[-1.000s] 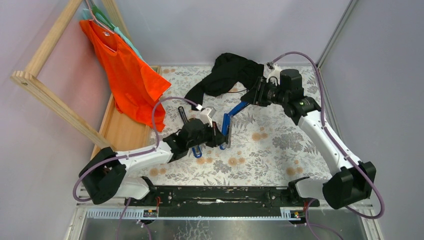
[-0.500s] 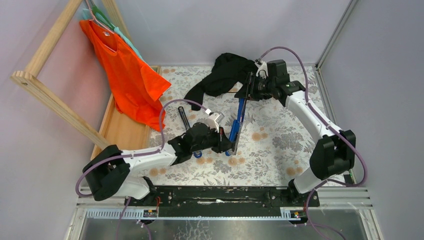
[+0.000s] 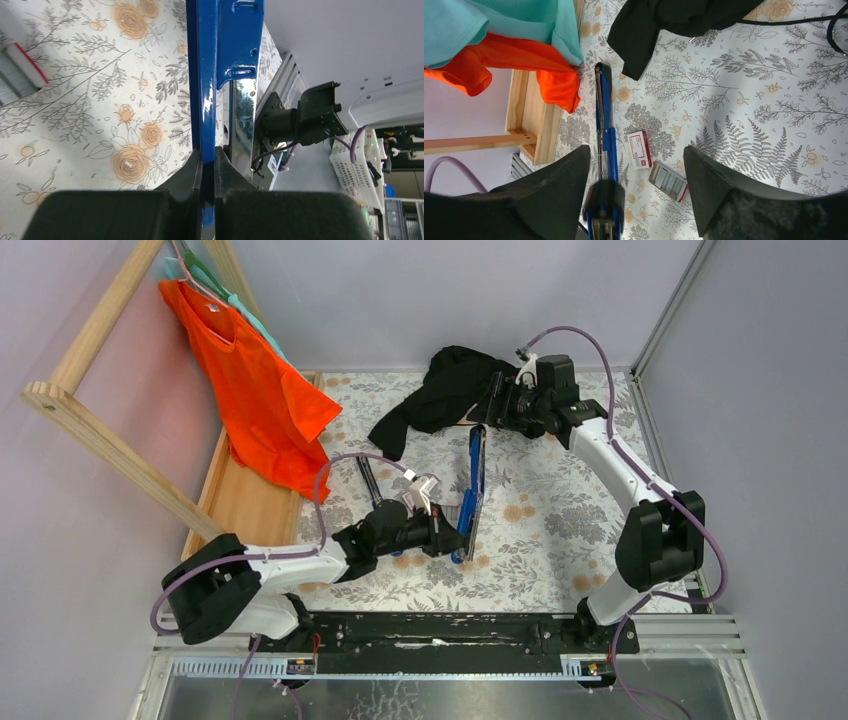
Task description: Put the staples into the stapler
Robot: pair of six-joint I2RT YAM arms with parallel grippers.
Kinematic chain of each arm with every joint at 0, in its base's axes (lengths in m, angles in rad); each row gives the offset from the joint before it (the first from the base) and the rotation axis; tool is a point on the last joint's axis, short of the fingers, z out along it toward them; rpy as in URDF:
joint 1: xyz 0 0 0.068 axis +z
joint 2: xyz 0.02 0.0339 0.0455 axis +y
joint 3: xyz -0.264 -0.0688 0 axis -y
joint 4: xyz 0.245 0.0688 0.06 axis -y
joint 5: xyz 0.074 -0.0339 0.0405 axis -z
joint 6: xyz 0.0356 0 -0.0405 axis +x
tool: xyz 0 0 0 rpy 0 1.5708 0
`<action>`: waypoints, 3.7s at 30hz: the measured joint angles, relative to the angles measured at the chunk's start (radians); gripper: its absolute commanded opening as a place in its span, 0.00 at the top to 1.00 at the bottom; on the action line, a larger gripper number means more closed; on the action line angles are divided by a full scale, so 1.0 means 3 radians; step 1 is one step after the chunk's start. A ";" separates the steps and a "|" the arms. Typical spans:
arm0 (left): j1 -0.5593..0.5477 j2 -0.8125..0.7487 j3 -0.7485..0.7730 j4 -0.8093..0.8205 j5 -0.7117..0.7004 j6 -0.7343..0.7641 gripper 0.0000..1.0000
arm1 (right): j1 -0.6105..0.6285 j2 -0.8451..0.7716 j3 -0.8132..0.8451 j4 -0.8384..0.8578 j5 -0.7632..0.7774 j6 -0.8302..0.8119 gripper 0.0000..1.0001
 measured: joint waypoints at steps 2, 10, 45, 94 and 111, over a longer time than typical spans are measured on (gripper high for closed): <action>0.0046 0.0000 -0.0079 0.0125 -0.0038 -0.0120 1.00 | 0.0000 -0.0029 -0.0001 0.0020 0.0024 -0.0006 0.19; 0.0378 0.0088 -0.0435 0.0632 -0.0169 -0.0776 1.00 | 0.0043 -0.0565 -0.0323 0.0121 0.0065 -0.0020 0.16; 0.0384 0.0221 -0.0323 0.0940 -0.0295 -0.1258 1.00 | 0.1082 -0.0843 -0.1136 0.0233 0.0579 0.0001 0.55; 0.0511 -0.1043 0.0071 -0.1942 -0.1624 -0.0239 0.03 | 0.1108 0.0062 -0.1230 -0.0117 0.2548 -0.0715 0.98; 0.0882 -0.0776 0.0039 -0.2173 -0.1667 -0.0128 0.04 | 0.1091 0.0196 -0.1247 0.0001 0.2539 -0.0774 0.44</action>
